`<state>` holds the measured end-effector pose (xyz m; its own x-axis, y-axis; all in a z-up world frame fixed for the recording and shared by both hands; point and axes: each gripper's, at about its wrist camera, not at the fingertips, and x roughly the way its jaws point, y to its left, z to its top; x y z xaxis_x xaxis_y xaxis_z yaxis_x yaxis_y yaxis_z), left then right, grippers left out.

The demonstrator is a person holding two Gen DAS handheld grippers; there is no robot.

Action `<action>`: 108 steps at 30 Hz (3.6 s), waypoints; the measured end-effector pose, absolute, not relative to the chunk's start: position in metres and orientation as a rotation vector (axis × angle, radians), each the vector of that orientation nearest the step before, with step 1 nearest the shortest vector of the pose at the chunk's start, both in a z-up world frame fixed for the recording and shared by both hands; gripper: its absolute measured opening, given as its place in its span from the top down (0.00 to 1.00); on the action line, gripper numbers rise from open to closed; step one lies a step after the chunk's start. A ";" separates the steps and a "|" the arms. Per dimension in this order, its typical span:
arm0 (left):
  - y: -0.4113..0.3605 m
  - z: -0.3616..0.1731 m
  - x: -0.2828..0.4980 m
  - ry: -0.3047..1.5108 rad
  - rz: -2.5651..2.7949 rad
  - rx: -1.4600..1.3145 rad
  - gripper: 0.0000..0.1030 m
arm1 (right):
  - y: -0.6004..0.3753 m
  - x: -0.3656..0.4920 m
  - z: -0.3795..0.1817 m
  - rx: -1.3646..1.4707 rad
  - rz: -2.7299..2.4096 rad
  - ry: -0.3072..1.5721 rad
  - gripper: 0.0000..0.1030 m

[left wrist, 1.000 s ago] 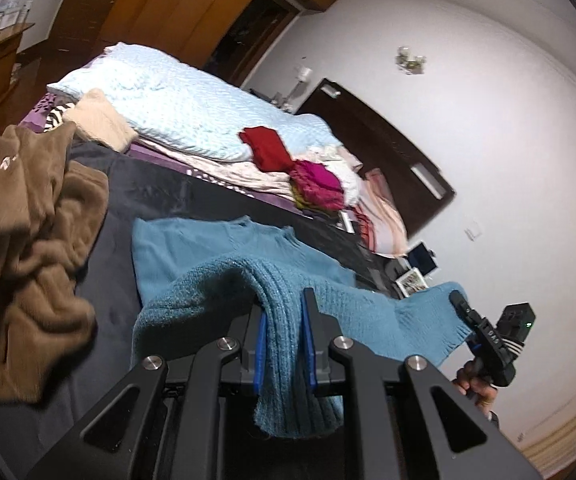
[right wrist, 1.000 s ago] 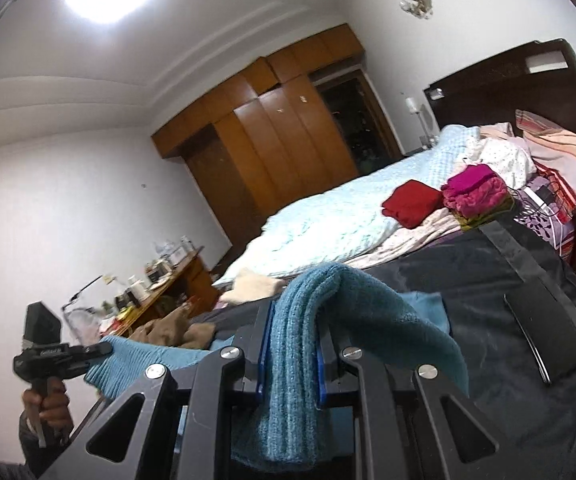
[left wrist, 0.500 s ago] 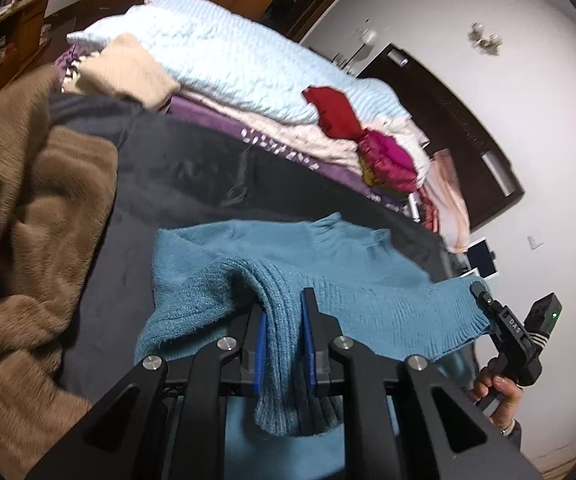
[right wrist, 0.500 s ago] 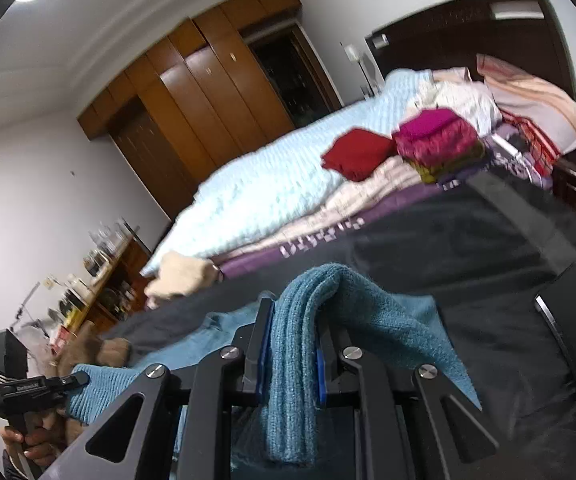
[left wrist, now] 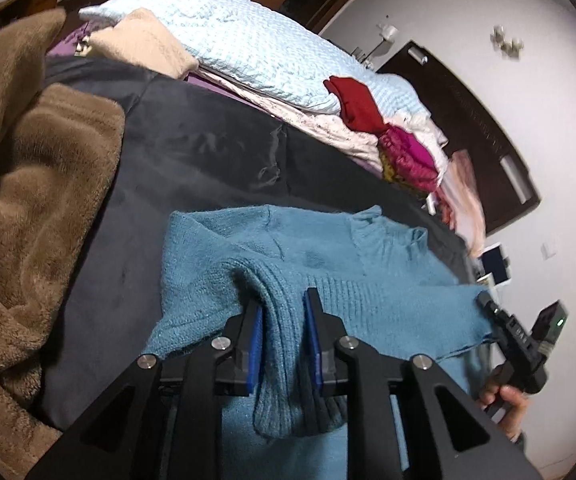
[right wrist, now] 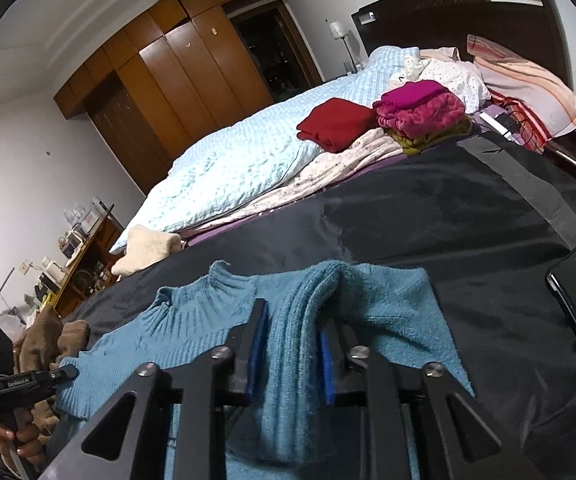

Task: Fold clothes
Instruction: 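Lift the hem with both grippers and fold it up over the collar, then release the hem and smooth the folded sweater with both grippers, then grasp the side edge of the folded sweater with the right gripper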

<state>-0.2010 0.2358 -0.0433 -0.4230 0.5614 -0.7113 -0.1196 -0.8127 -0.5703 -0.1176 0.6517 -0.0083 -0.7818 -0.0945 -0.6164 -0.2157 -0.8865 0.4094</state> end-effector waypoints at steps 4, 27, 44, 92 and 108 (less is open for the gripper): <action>0.215 -0.038 -0.197 -0.792 2.229 -1.290 0.61 | 0.659 -0.100 0.009 -0.907 2.861 0.782 0.23; 0.309 -0.038 -0.129 0.300 2.466 -1.284 0.40 | 0.574 -0.102 -0.020 -1.410 2.774 -0.259 0.23; 0.245 -0.039 -0.186 -0.575 2.474 -1.234 0.32 | 0.649 -0.147 0.006 -0.979 2.895 0.635 0.23; 0.278 -0.062 -0.169 0.039 2.603 -1.387 0.19 | 0.590 -0.125 -0.040 -1.322 2.878 -0.006 0.12; 0.260 -0.069 -0.162 -0.055 2.591 -1.402 0.01 | 0.591 -0.101 -0.027 -1.366 2.848 0.024 0.11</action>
